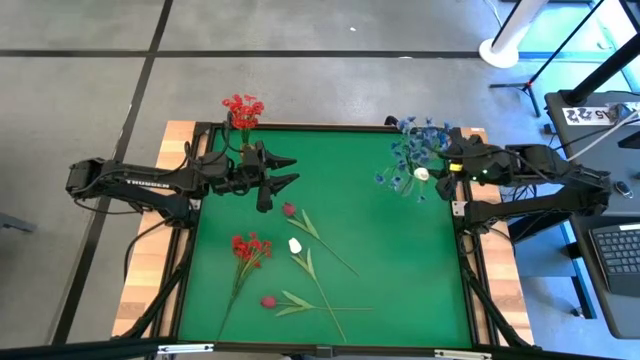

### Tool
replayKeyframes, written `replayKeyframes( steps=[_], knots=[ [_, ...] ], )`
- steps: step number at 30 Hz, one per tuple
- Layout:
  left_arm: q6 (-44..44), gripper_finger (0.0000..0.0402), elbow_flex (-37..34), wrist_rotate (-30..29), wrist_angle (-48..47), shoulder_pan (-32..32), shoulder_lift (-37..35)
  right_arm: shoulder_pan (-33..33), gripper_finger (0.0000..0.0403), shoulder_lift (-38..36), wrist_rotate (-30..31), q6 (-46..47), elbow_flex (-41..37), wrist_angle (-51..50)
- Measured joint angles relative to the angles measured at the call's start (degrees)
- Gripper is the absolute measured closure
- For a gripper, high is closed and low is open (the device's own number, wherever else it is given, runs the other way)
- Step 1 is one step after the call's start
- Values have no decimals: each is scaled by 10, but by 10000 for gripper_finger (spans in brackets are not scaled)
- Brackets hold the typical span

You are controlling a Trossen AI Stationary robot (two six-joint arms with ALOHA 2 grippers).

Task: Sort flowers into vase by color
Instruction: Put the top white flower into the transparent vase, then put the top dark red flower into the yellow vase

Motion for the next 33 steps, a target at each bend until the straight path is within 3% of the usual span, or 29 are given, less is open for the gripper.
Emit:
replayKeyframes(
  steps=[9, 17, 28, 33],
  knots=[
    [-5, 195, 0, 0, -2, 0, 0, 0, 132, 0, -33, 17, 55, -34],
    [-5, 195, 0, 0, -24, 0, 0, 1, 132, 0, -148, -29, 60, 90],
    [-20, 195, 0, 0, -62, 0, 0, 0, 133, 1, -148, -108, 60, 228],
    [-19, 195, 0, 0, -64, 0, 0, 0, 133, 47, -148, -144, 54, 310]
  ],
)
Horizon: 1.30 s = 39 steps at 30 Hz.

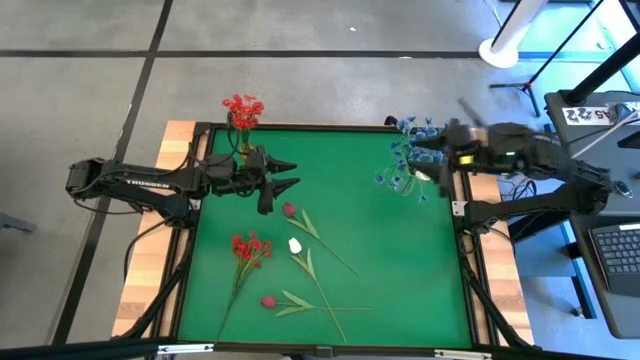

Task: Sort flowers into vase by color
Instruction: Put the top dark red flower into the yellow vase

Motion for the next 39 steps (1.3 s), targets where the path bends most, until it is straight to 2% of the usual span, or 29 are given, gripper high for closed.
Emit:
replayKeyframes(
  steps=[4, 12, 18, 23, 29, 39],
  knots=[
    [-2, 195, 0, 0, -8, 0, 0, 14, 133, 65, 22, -13, -2, 28],
    [-6, 195, 0, -12, -46, 0, 0, 141, 133, 164, 173, -26, -2, 76],
    [-6, 195, 0, -14, -50, 0, 0, 211, 133, 208, 242, 34, 0, 79],
    [-16, 195, 0, -14, -50, -1, 0, 242, 133, 274, 245, 76, 0, 82],
    [-18, 195, 0, -12, -89, -15, -3, 244, 133, 364, 221, 129, -1, 88],
    [-10, 195, 68, -13, -231, -30, -102, 222, 133, 489, 168, 173, -1, 163]
  ],
)
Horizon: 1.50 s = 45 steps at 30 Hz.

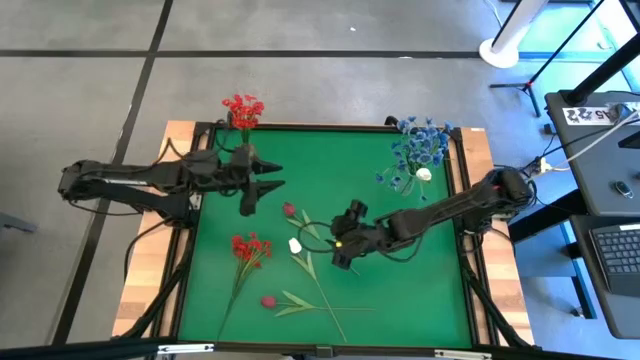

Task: Sort flowers into vase by color
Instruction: Put the top dark red flower into the yellow vase

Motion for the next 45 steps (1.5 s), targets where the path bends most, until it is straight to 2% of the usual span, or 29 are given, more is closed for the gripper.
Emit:
replayKeyframes(
  steps=[14, 19, 30, 35, 43, 45],
  knots=[
    [6, 195, -10, -3, -11, -46, -19, -55, 133, 134, -88, 34, 0, 53],
    [6, 195, -10, -12, -14, -46, -19, -63, 133, 159, -98, 36, 0, 84],
    [5, 195, -11, -13, -20, -46, -19, -67, 142, 187, -97, 38, 2, 73],
    [5, 195, -11, -18, -20, -46, -19, -66, 209, 187, -100, 37, 3, 57],
    [-7, 195, -11, -27, -20, -46, -19, -86, 370, 182, -171, 17, 3, 18],
    [-7, 195, -11, -27, -20, -46, -19, -92, 392, 180, -190, 0, 2, 16]
  ],
)
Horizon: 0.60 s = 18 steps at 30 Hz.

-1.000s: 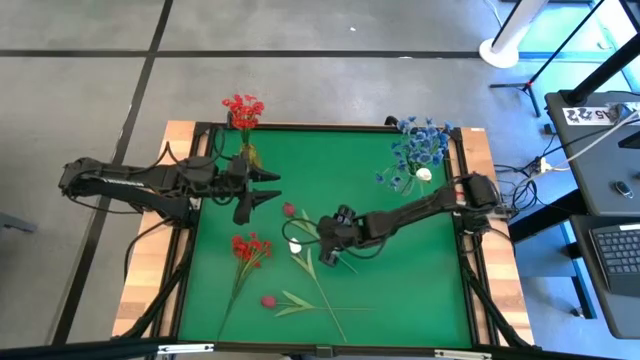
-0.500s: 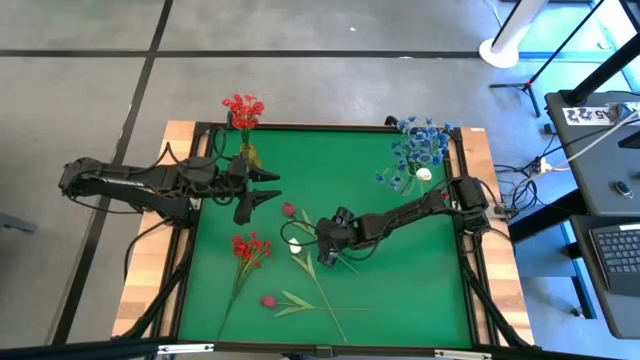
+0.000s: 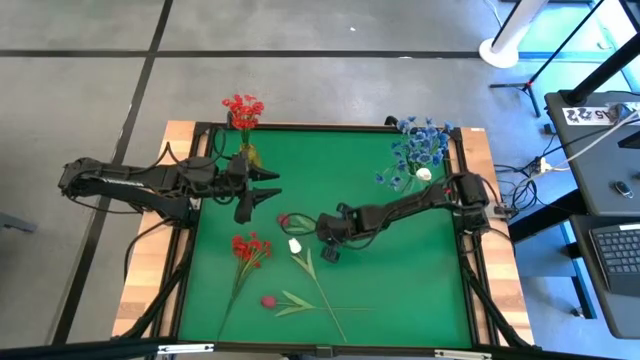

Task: Sort flowers into vase by color
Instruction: Put the top dark red flower into the yellow vase

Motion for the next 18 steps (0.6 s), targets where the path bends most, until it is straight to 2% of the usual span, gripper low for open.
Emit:
replayKeyframes(
  steps=[5, 8, 18],
  knots=[
    [0, 195, 0, 0, -1, 0, -4, -16, 379, -27, -20, -9, -4, -24],
    [0, 195, 9, 0, 0, 0, -15, -20, 393, -54, -16, -22, -6, -33],
    [30, 195, 36, 0, 2, 0, -83, -23, 398, -179, 67, -53, -3, -16]
  ],
)
